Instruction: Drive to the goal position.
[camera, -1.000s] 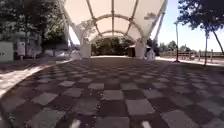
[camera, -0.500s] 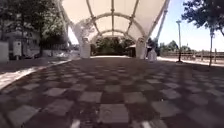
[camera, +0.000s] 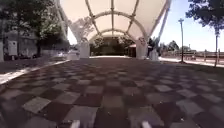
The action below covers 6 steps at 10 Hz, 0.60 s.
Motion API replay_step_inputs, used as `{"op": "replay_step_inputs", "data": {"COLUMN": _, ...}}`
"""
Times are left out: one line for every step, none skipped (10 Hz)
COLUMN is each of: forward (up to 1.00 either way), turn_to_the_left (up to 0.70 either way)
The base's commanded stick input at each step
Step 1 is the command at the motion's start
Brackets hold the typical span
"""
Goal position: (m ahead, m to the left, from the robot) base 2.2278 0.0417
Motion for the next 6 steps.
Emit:
{"op": "replay_step_inputs", "data": {"forward": 1.00, "turn_to_the_left": 0.00}}
{"op": "replay_step_inputs", "data": {"forward": 1.00, "turn_to_the_left": 0.00}}
{"op": "replay_step_inputs", "data": {"forward": 1.00, "turn_to_the_left": 0.00}}
{"op": "replay_step_inputs", "data": {"forward": 1.00, "turn_to_the_left": 0.00}}
{"op": "replay_step_inputs", "data": {"forward": 1.00, "turn_to_the_left": 0.00}}
{"op": "replay_step_inputs", "data": {"forward": 1.00, "turn_to_the_left": 0.00}}
